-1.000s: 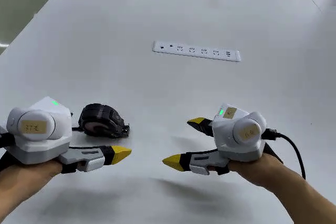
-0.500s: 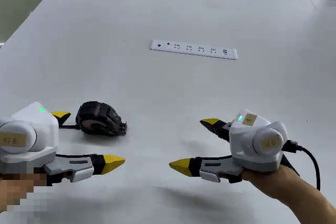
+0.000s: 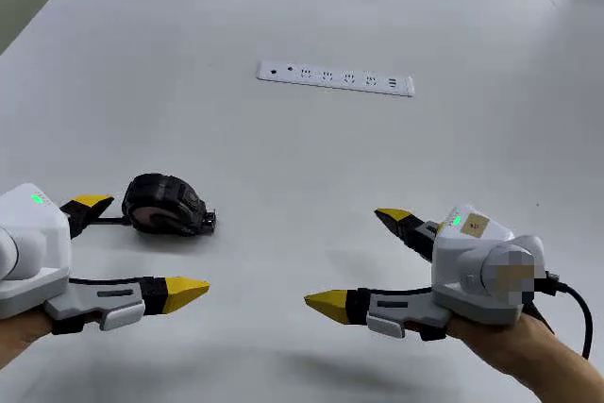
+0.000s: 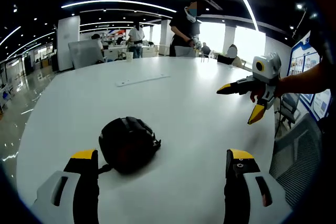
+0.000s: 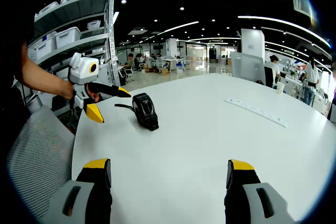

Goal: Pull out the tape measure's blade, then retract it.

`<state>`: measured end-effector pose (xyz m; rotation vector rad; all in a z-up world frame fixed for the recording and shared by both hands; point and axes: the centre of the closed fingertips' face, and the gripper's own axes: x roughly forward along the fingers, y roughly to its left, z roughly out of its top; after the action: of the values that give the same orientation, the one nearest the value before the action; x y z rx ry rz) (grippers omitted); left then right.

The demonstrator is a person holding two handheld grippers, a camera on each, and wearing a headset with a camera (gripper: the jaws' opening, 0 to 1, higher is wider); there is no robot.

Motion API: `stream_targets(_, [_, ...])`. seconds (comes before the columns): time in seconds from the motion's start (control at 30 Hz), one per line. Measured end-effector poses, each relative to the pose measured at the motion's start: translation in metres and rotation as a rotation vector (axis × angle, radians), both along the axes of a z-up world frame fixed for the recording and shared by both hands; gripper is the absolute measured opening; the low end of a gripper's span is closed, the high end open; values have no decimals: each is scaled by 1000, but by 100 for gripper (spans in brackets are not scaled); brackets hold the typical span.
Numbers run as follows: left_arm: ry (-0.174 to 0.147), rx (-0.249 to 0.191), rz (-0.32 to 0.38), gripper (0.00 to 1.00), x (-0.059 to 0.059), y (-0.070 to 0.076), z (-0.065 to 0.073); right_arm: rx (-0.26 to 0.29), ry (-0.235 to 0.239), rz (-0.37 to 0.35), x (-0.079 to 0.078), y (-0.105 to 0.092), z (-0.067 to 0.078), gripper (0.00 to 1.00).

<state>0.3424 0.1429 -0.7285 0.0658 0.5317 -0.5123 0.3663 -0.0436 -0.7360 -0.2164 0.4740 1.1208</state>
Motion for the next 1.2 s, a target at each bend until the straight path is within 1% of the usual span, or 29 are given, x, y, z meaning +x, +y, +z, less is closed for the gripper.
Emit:
stream_targets(0.03, [-4, -3, -5, 99, -1, 0, 1, 1, 1, -3, -1, -1, 0, 91])
stream_targets(0.07, [1, -14, -5, 99, -1, -1, 2, 3, -1, -8, -2, -3, 0, 91])
stream_targets(0.1, [-1, -13, -2, 99, -1, 0, 3, 5, -1, -10, -3, -4, 0, 92])
stream_targets(0.2, [-15, -15, -9, 99, -2, -1, 8, 12, -3, -20, -4, -7, 2, 93])
stream_targets(0.27, [-19, -26, -18, 99, -3, -3, 11, 11, -7, -27, -5, -10, 3, 94])
stream_targets(0.43, [-34, -20, -28, 99, -4, -3, 14, 12, -16, -38, -4, -15, 6, 95])
stream_targets(0.53, [-32, -26, -30, 99, -5, -4, 14, 9, -20, -42, -4, -18, 8, 95])
stream_targets(0.7, [-30, -24, -22, 99, -9, 1, 12, 6, -20, -45, -5, -21, 8, 96])
stream_targets(0.77, [-33, -13, -18, 99, -11, 3, 12, 8, -18, -50, -5, -22, 8, 97])
stream_targets(0.9, [-23, -8, -13, 99, -13, 4, 10, 9, -10, -67, -5, -24, 8, 99])
stream_targets(0.93, [-17, -9, -6, 99, -13, 5, 9, 11, -11, -71, -5, -25, 9, 99])
stream_targets(1.1, [-18, -16, 16, 99, -14, 7, 9, 12, -8, -88, -6, -26, 8, 99])
stream_targets(1.17, [-26, -17, 22, 99, -14, 7, 11, 14, -5, -94, -7, -27, 8, 99])
stream_targets(1.2, [-22, -22, 23, 99, -15, 7, 12, 14, -4, -96, -8, -28, 8, 99])
